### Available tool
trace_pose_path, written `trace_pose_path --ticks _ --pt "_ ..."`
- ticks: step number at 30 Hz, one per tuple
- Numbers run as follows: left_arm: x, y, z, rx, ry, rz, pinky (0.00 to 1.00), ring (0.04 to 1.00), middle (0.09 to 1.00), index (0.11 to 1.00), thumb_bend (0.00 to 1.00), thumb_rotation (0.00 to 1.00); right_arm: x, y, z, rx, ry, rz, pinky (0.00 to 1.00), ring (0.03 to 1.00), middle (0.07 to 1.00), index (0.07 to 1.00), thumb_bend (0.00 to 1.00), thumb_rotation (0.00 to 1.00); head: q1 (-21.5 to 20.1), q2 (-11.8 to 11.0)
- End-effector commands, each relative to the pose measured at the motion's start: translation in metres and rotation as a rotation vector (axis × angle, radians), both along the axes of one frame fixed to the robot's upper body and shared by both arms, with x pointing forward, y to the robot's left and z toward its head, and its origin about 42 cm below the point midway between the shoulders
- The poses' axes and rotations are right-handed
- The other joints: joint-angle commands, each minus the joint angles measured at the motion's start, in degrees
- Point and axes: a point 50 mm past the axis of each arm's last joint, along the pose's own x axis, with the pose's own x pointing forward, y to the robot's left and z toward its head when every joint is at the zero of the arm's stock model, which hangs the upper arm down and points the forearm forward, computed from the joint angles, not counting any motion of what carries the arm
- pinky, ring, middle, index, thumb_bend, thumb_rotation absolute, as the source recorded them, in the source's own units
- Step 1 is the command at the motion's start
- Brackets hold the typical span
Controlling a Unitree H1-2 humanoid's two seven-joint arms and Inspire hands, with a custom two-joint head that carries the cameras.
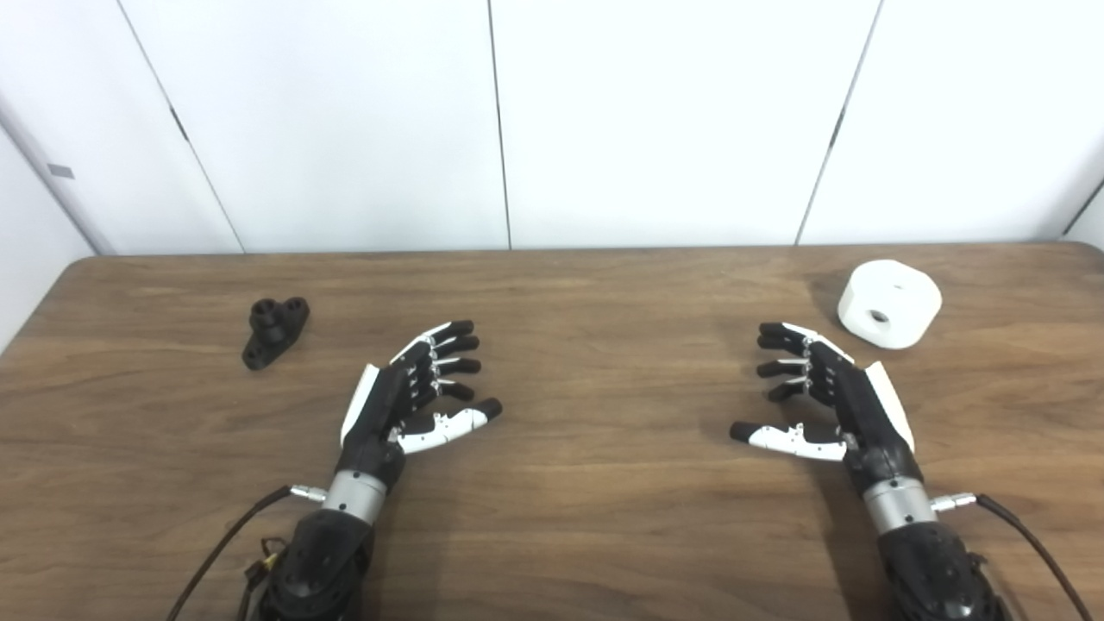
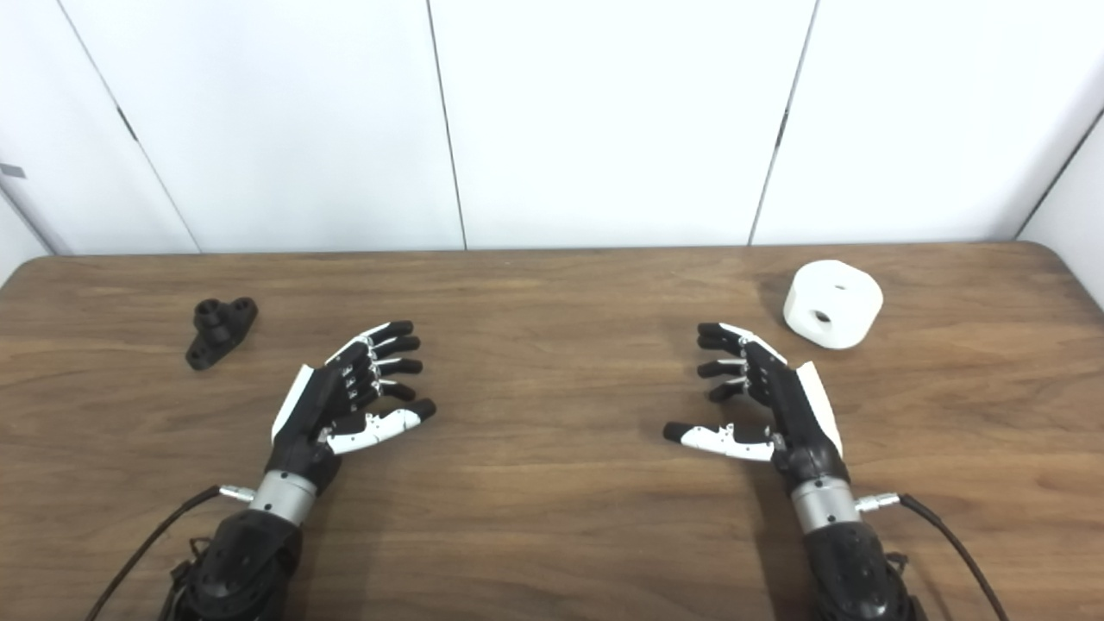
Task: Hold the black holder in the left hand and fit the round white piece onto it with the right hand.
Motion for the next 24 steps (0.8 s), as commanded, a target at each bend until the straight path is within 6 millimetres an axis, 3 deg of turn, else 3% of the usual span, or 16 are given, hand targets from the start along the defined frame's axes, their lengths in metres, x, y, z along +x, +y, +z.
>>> trace_pose_path --ticks 1,8,13,19,24 --pt "0.005 -0.007 -0.001 0.006 0.004 -0.021 0.60 0.729 0.794 0.805 0.74 0.00 0.007 -0.001 0.015 -0.009 -0.077 0.018 0.52 0.665 0.775 0.771 0.75 0.00 0.12 -0.05" --pt "0.005 -0.008 0.000 0.005 0.007 -0.019 0.60 0.728 0.794 0.803 0.73 0.00 0.008 -0.001 0.014 -0.016 -0.081 0.018 0.54 0.670 0.768 0.767 0.75 0.00 0.52 -0.17" --pt "0.007 -0.015 -0.002 0.004 0.007 -0.025 0.59 0.715 0.787 0.790 0.73 0.00 0.010 -0.007 0.013 -0.012 -0.082 0.015 0.53 0.664 0.763 0.761 0.75 0.00 8.17 -1.93" --pt "0.009 -0.031 -0.009 0.015 0.012 -0.031 0.56 0.688 0.775 0.778 0.74 0.00 0.009 -0.025 0.007 0.003 -0.054 -0.014 0.53 0.662 0.768 0.762 0.76 0.03 14.48 -4.34" --pt "0.011 -0.040 -0.015 0.017 0.017 -0.042 0.55 0.685 0.781 0.783 0.73 0.00 0.007 -0.033 0.006 0.019 -0.027 -0.030 0.55 0.689 0.785 0.774 0.75 0.02 17.09 -5.91"
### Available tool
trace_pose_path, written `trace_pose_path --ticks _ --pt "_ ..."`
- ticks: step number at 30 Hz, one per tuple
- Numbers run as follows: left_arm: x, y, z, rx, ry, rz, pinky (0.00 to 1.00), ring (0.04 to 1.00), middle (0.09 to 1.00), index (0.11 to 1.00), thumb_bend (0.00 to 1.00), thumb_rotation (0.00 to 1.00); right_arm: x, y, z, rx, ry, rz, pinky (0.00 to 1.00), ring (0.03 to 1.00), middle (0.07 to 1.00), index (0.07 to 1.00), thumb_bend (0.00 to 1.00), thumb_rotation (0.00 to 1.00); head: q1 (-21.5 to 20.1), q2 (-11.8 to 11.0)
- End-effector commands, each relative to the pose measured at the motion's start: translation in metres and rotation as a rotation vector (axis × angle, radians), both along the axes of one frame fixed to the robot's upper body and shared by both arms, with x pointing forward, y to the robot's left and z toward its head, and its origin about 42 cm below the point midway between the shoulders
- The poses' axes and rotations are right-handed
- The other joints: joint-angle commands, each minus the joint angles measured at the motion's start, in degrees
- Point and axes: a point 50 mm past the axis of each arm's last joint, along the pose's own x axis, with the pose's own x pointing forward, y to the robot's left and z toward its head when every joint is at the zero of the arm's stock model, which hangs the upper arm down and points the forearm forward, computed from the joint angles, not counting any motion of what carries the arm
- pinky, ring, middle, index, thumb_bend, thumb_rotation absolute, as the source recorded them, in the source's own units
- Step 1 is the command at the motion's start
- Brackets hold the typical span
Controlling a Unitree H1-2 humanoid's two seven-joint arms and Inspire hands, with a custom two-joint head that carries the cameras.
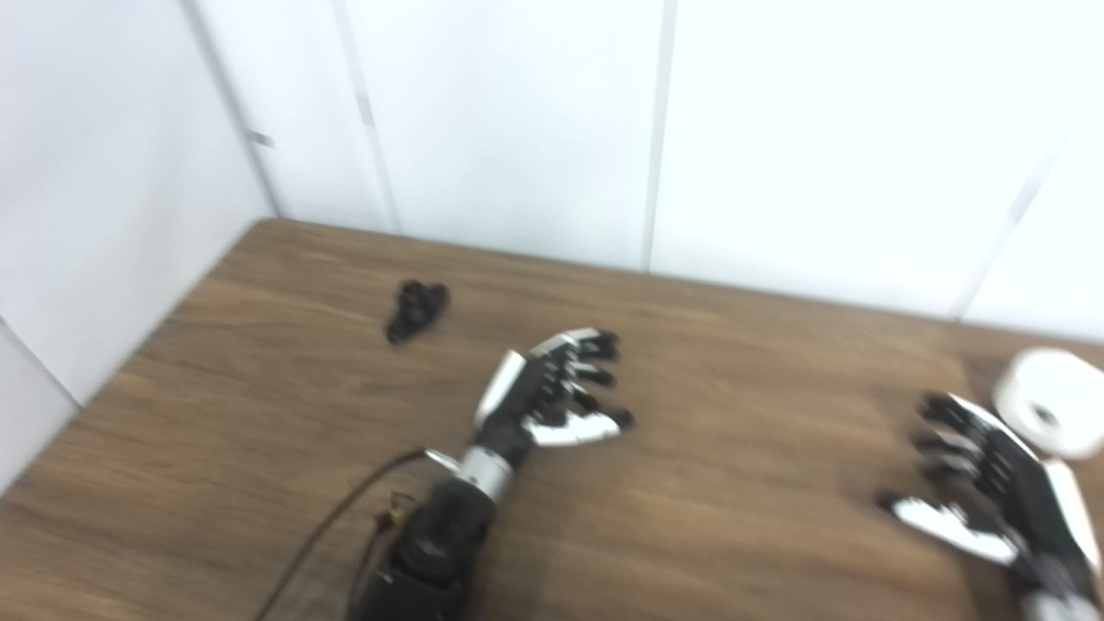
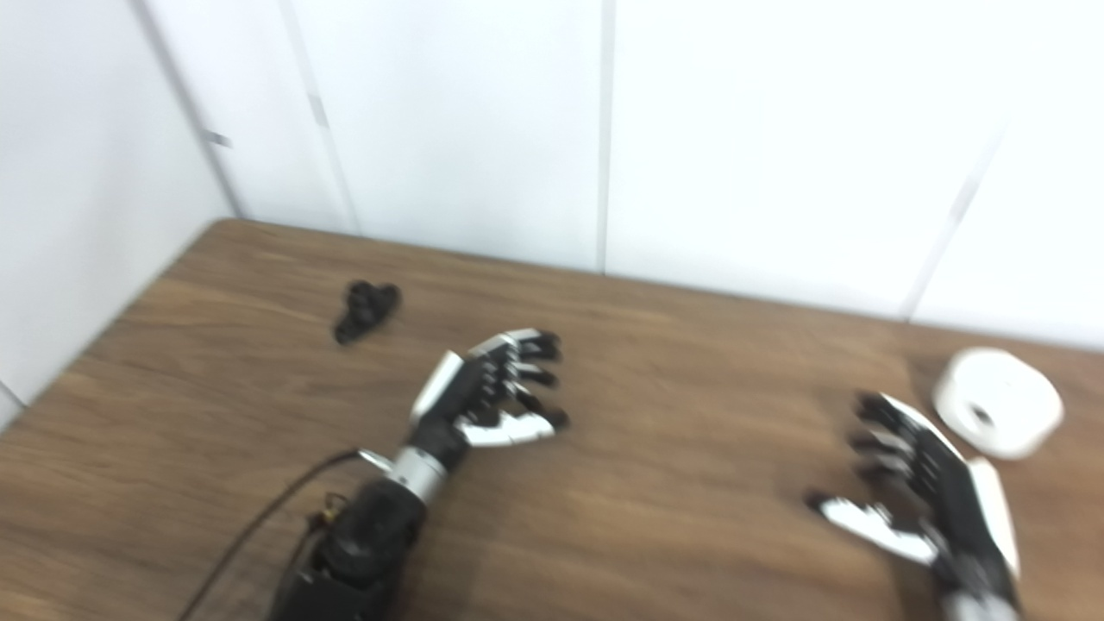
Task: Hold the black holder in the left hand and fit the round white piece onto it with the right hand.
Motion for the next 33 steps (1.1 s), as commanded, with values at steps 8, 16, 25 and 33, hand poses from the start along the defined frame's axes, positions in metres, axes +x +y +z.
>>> trace_pose_path --ticks 8,16,25,33 --pt "-0.002 -0.023 -0.015 0.001 0.027 -0.034 0.52 0.683 0.786 0.785 0.73 0.00 0.002 -0.015 0.007 -0.046 -0.039 -0.027 0.52 0.667 0.777 0.769 0.75 0.03 1.36 -0.28" --pt "-0.002 -0.023 -0.014 -0.014 0.029 -0.033 0.52 0.681 0.795 0.785 0.73 0.00 0.001 -0.018 0.007 -0.068 -0.034 -0.031 0.54 0.673 0.776 0.765 0.76 0.10 1.52 0.02" --pt "0.004 0.001 0.009 0.014 -0.047 0.011 0.65 0.680 0.709 0.646 0.71 0.00 0.002 -0.018 0.007 -0.057 -0.034 -0.021 0.53 0.663 0.772 0.764 0.76 0.09 1.93 -0.02" --pt "0.014 0.042 0.044 0.176 -0.126 0.073 0.53 0.632 0.708 0.498 0.51 0.04 0.005 -0.020 0.006 -0.042 -0.030 -0.021 0.52 0.659 0.777 0.762 0.77 0.08 2.30 0.04"
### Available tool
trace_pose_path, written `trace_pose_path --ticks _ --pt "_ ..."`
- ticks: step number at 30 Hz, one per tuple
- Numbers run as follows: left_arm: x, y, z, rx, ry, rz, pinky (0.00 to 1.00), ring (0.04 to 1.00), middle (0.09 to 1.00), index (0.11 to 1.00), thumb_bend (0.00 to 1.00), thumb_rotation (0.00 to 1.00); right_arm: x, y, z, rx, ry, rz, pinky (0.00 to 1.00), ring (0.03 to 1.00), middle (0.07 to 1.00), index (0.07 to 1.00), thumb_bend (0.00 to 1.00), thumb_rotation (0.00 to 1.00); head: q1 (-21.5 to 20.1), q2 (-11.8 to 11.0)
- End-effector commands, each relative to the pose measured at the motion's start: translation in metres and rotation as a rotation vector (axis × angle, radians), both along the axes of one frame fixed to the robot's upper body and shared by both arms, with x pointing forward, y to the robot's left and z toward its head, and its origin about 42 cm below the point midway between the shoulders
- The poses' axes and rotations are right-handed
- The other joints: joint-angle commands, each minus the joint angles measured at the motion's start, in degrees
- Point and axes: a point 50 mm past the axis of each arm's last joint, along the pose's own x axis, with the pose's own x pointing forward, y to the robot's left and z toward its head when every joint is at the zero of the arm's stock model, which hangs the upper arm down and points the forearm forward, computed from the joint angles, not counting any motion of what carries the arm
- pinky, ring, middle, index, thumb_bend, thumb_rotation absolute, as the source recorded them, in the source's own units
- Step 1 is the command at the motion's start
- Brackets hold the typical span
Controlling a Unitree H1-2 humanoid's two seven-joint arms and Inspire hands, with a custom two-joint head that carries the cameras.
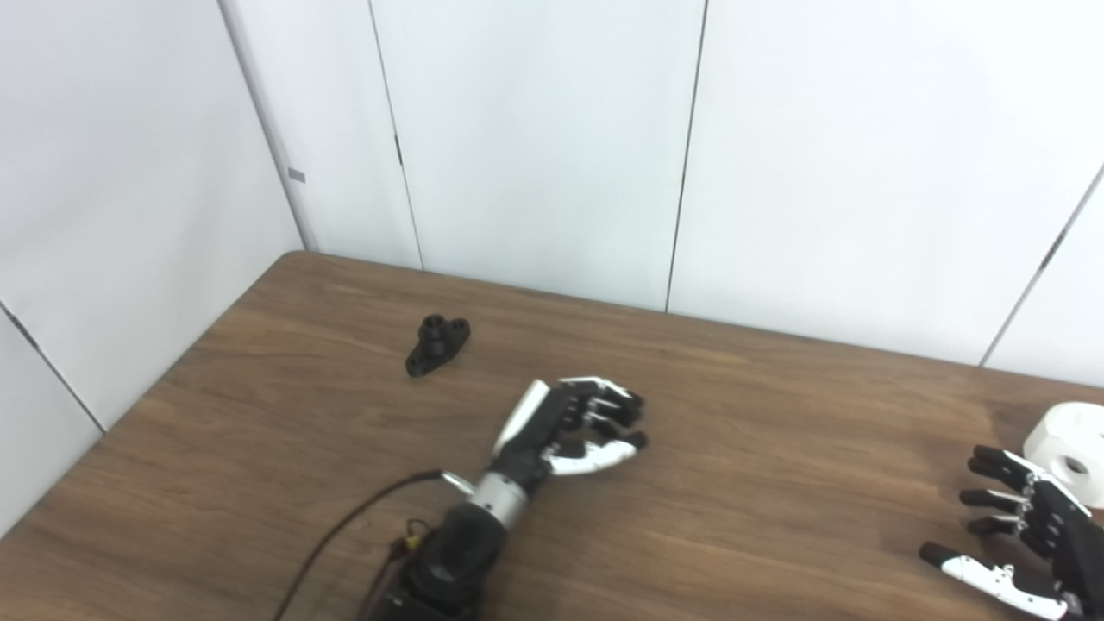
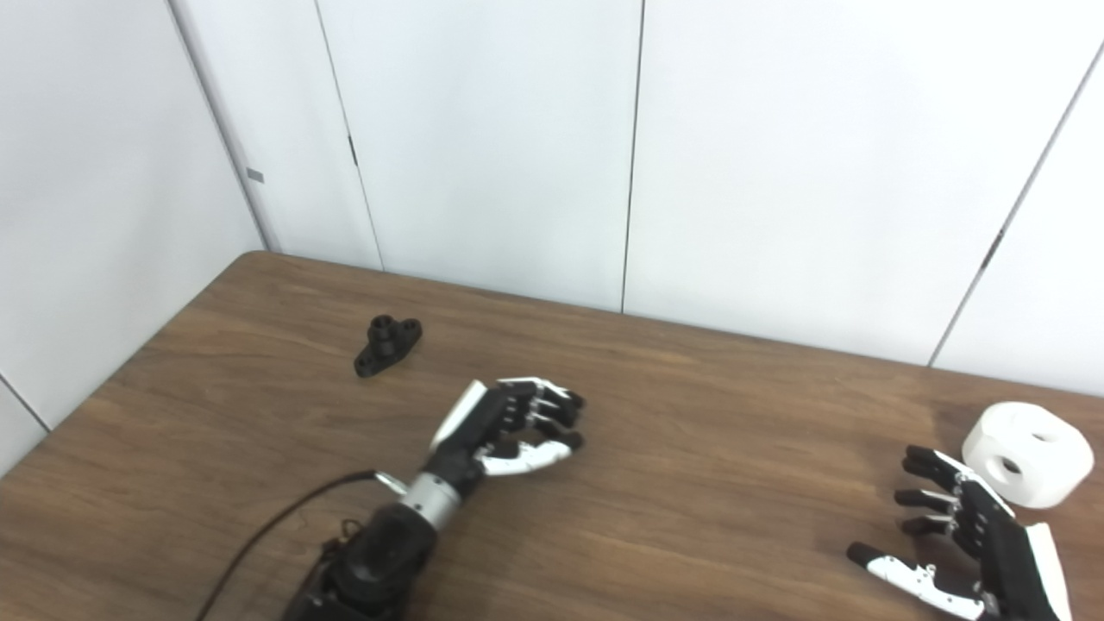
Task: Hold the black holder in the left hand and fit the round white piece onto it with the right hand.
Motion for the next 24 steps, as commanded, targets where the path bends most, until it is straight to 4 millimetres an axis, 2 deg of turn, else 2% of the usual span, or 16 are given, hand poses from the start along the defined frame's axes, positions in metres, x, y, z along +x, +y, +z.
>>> trace_pose_path --ticks 1,3,4,5,7,13,18,24 --pt "0.011 0.010 0.031 0.055 -0.102 0.027 0.53 0.639 0.713 0.498 0.51 0.04 0.003 -0.010 0.006 -0.025 -0.028 -0.009 0.52 0.657 0.776 0.762 0.76 0.08 0.00 0.03" --pt "0.013 0.019 0.038 0.083 -0.122 0.046 0.55 0.666 0.737 0.498 0.51 0.04 0.004 -0.010 0.006 -0.028 -0.030 -0.007 0.52 0.642 0.768 0.759 0.77 0.06 0.02 0.05" --pt "0.014 0.023 0.042 0.094 -0.127 0.057 0.57 0.687 0.755 0.635 0.62 0.02 0.004 -0.010 0.005 -0.029 -0.030 -0.006 0.52 0.638 0.765 0.756 0.77 0.05 0.11 0.13" --pt "0.015 0.027 0.046 0.103 -0.135 0.068 0.58 0.703 0.766 0.686 0.66 0.01 0.004 -0.010 0.005 -0.029 -0.030 -0.005 0.52 0.636 0.764 0.754 0.77 0.04 0.18 0.22" --pt "0.016 0.035 0.053 0.123 -0.155 0.094 0.59 0.723 0.777 0.730 0.69 0.00 0.003 -0.010 0.006 -0.028 -0.028 -0.004 0.52 0.636 0.764 0.753 0.77 0.06 0.23 0.22" --pt "0.024 0.055 0.070 0.180 -0.226 0.186 0.61 0.740 0.764 0.723 0.73 0.00 0.002 -0.010 0.005 -0.029 -0.016 -0.006 0.53 0.662 0.775 0.759 0.75 0.07 0.52 0.51" --pt "0.029 0.069 0.085 0.266 -0.278 0.267 0.61 0.756 0.788 0.710 0.74 0.00 0.002 -0.011 0.007 -0.027 -0.026 -0.005 0.53 0.653 0.772 0.757 0.75 0.06 0.91 0.53" --pt "0.033 0.084 0.101 0.331 -0.309 0.345 0.79 0.891 0.877 0.743 0.73 0.02 0.000 -0.012 0.008 -0.031 -0.022 -0.007 0.53 0.647 0.769 0.756 0.76 0.08 1.01 0.61"
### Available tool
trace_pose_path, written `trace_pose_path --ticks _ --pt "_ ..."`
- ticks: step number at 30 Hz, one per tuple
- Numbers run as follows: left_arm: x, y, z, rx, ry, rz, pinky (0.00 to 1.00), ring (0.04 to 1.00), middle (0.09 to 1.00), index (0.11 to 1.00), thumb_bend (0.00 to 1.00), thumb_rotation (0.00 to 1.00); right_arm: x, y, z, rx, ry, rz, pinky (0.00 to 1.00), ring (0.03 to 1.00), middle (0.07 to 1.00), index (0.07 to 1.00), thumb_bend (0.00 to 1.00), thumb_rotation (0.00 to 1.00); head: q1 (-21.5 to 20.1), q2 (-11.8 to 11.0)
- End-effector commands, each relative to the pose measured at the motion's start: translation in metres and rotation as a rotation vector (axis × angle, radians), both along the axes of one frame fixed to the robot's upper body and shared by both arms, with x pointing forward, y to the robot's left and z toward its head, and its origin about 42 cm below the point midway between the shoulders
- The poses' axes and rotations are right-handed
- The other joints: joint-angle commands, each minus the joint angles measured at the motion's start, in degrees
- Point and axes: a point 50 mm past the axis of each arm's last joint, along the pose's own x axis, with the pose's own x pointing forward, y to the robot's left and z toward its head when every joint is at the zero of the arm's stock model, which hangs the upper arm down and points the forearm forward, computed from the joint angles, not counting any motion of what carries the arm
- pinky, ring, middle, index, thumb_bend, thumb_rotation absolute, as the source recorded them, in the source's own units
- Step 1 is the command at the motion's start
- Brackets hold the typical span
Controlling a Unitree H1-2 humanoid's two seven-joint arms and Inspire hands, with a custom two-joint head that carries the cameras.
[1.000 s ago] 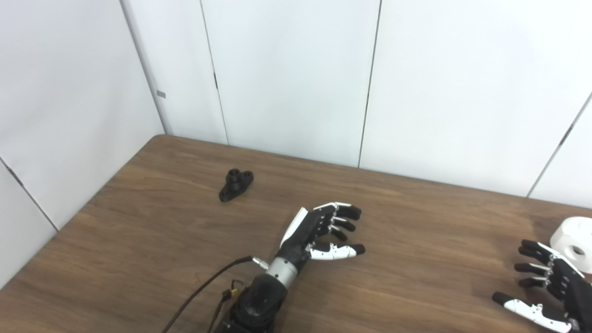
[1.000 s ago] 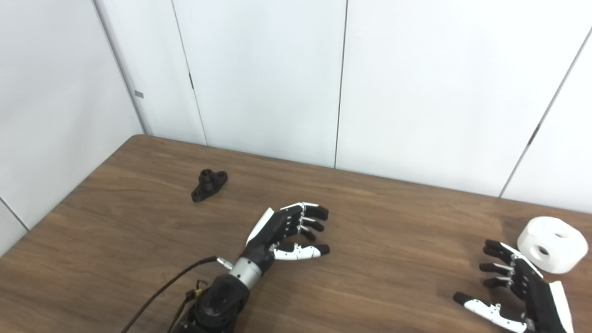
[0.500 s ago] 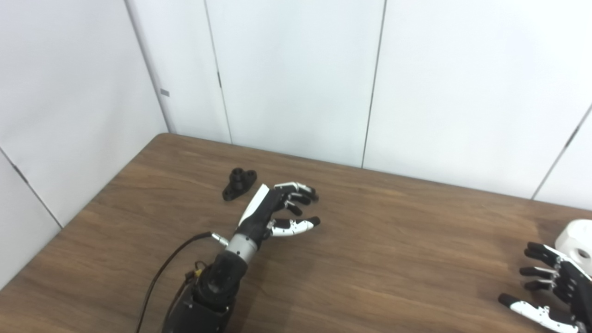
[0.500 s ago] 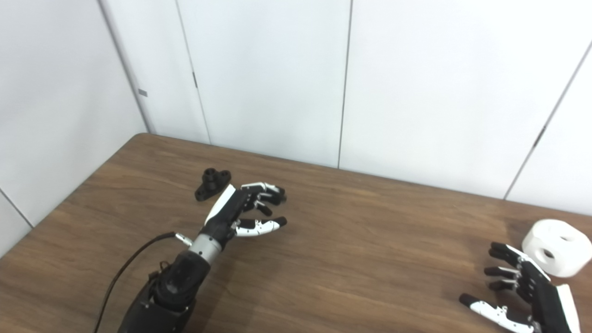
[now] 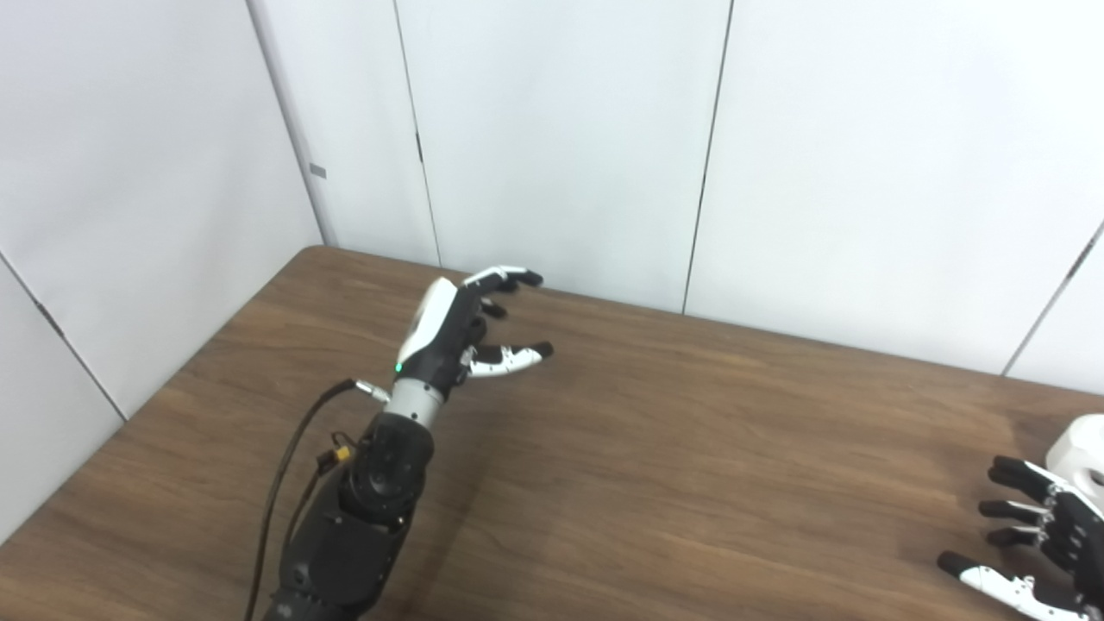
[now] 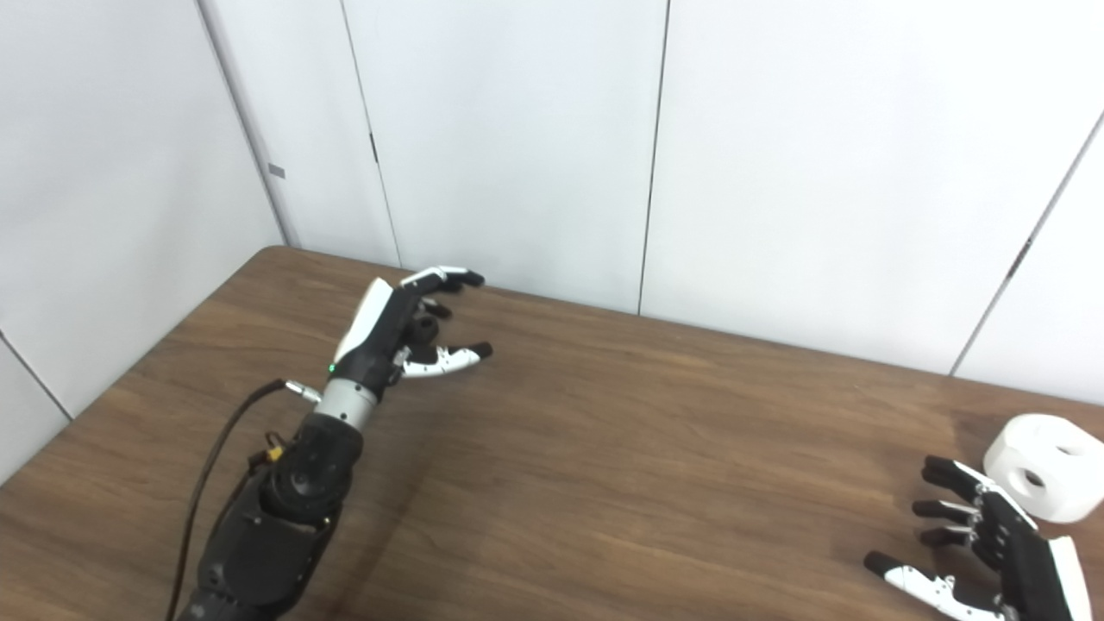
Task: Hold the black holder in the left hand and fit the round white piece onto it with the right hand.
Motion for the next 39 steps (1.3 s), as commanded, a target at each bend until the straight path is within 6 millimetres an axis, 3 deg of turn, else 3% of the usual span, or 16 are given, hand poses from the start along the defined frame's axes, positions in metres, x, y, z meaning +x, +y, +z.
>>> trace_pose_path --ticks 1,14,20,26,33,39 --pt "0.009 0.009 0.036 0.033 -0.109 0.039 0.81 0.907 0.887 0.747 0.73 0.03 0.000 -0.011 0.008 -0.024 -0.019 -0.009 0.53 0.650 0.771 0.756 0.75 0.08 -0.04 0.29" --pt "0.015 0.047 0.055 0.134 -0.144 0.270 0.89 0.998 0.997 0.789 0.82 0.15 -0.001 -0.014 0.009 -0.021 -0.019 -0.007 0.53 0.662 0.777 0.758 0.74 0.06 0.54 0.43" --pt "0.019 0.051 0.043 0.215 -0.051 0.375 1.00 1.000 1.000 0.908 0.94 0.27 -0.001 -0.015 0.010 -0.018 -0.016 -0.008 0.53 0.661 0.777 0.759 0.74 0.07 0.92 0.70" --pt "0.022 0.052 0.030 0.208 0.021 0.407 1.00 1.000 1.000 0.925 1.00 0.30 0.000 -0.016 0.009 -0.021 -0.019 -0.005 0.53 0.658 0.775 0.760 0.75 0.08 0.99 0.64" --pt "0.025 0.059 0.018 0.218 0.071 0.415 1.00 1.000 1.000 0.933 1.00 0.42 0.000 -0.016 0.010 -0.023 -0.018 -0.007 0.53 0.657 0.775 0.756 0.74 0.10 0.97 0.80" --pt "0.027 0.065 0.008 0.247 0.123 0.442 1.00 1.000 1.000 0.940 1.00 0.43 -0.001 -0.018 0.011 -0.022 -0.018 -0.008 0.52 0.652 0.777 0.763 0.71 0.15 0.94 0.99"
